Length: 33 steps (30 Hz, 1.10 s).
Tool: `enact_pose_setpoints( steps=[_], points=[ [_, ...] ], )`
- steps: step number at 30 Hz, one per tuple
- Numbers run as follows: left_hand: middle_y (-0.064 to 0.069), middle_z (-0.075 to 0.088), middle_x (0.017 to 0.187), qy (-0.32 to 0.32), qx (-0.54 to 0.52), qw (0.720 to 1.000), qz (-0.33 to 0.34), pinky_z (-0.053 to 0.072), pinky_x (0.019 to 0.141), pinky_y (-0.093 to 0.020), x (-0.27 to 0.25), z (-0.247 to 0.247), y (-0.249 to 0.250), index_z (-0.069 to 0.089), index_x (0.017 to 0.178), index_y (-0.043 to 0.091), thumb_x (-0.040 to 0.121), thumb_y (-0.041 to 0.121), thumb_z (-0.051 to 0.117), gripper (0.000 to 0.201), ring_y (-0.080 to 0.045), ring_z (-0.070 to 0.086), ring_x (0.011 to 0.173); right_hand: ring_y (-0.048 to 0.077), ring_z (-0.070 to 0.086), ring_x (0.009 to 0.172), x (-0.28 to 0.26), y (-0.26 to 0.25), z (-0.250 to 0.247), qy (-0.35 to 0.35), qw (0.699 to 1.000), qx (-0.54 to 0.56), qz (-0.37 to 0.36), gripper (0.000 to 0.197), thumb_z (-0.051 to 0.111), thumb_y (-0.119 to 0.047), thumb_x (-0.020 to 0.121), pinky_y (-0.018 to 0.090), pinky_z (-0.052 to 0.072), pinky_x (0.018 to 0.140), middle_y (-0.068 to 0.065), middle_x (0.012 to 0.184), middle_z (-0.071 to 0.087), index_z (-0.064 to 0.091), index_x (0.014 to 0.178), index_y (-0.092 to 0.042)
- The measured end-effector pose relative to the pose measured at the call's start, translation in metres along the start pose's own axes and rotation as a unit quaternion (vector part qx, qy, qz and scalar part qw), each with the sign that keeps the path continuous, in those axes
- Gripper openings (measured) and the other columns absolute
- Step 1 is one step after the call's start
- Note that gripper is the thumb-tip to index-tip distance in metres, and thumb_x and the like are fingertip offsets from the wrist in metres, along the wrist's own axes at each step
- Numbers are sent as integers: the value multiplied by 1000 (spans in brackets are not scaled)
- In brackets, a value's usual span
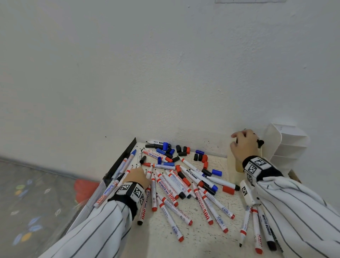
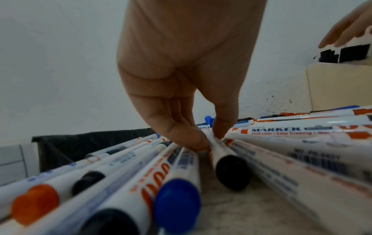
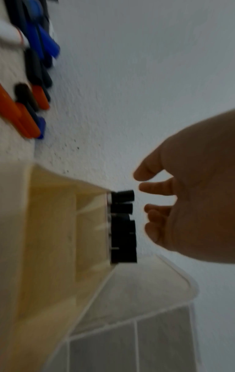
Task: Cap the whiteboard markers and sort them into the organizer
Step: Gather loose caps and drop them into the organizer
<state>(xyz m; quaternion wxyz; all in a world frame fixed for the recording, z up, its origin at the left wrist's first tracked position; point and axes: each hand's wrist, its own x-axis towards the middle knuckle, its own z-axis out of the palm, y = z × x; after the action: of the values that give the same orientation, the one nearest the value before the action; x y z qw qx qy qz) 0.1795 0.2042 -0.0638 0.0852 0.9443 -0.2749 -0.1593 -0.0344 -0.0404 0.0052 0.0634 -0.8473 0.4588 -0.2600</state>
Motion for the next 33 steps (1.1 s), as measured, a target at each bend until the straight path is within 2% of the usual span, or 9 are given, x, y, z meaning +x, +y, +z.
enact_pose_setpoints(
  steps=[3, 8, 12, 16, 21, 25, 28, 30, 33],
  points=[
    [-3, 59, 108, 0, -23, 1000, -15, 40, 79, -26, -2, -1, 1, 51, 115, 11, 90, 45, 48, 42, -15, 57, 97, 20, 48, 108, -16, -25, 18, -100, 992, 38, -69, 16, 52, -15, 90, 30, 38, 94, 6, 113, 53, 62, 102, -14],
    [-1, 61, 93, 6, -114, 993, -15, 50, 79, -28, -1, -3, 0, 56, 106, 15, 84, 40, 59, 34, -14, 60, 83, 12, 52, 111, -44, -72, 47, -390, 908, 70, -134, 30, 48, -21, 93, 26, 41, 96, -1, 127, 55, 56, 122, -23],
    [2, 55, 95, 42, -197, 979, 13, 48, 69, -23, -4, -11, -4, 56, 104, 16, 85, 32, 61, 25, -11, 59, 77, 12, 52, 110, -58, -92, 65, -481, 864, 12, -146, 35, 46, -29, 94, 25, 41, 94, -1, 132, 51, 50, 129, -27],
    [-7, 56, 127, 79, -244, 966, 34, 50, 78, -26, -7, -18, -9, 60, 114, 12, 88, 27, 59, 30, -13, 59, 91, 15, 54, 109, -63, -100, 72, -466, 874, -24, -133, 35, 44, -26, 95, 24, 43, 90, 2, 128, 54, 49, 129, -20],
    [-6, 64, 110, 63, -278, 958, 31, 48, 67, -20, -12, -16, -14, 59, 113, 14, 90, 27, 56, 26, -11, 59, 81, 14, 56, 102, -62, -99, 78, -380, 918, 15, -108, 28, 53, -24, 91, 23, 45, 89, 1, 118, 60, 58, 117, -16],
    [-5, 63, 111, 58, -282, 957, 41, 48, 78, -24, -16, -15, -16, 58, 113, 14, 91, 25, 55, 25, -12, 57, 87, 12, 54, 89, -61, -94, 70, -316, 941, 78, -89, 14, 60, -14, 85, 19, 42, 75, -1, 99, 57, 55, 97, -19],
    [-6, 62, 113, 57, -290, 954, 48, 50, 78, -25, -21, -17, -17, 56, 117, 15, 92, 24, 54, 27, -12, 57, 88, 11, 50, 95, -60, -93, 58, -279, 946, 136, -96, 32, 55, -10, 87, 21, 42, 83, 0, 109, 52, 53, 118, -20],
    [-5, 61, 115, 49, -288, 955, 57, 46, 68, -18, -25, -19, -18, 54, 123, 14, 93, 24, 52, 32, -11, 56, 87, 10, 44, 98, -59, -94, 50, -257, 946, 157, -117, 38, 49, -11, 91, 21, 36, 86, 2, 114, 47, 49, 128, -20],
    [-3, 61, 114, 32, -269, 960, 74, 41, 64, -14, -31, -19, -17, 56, 123, 14, 94, 23, 50, 31, -8, 54, 87, 0, 43, 78, -60, -96, 44, -222, 948, 190, -125, 29, 53, -14, 90, 13, 34, 71, -11, 92, 49, 55, 119, -17]
  ],
)
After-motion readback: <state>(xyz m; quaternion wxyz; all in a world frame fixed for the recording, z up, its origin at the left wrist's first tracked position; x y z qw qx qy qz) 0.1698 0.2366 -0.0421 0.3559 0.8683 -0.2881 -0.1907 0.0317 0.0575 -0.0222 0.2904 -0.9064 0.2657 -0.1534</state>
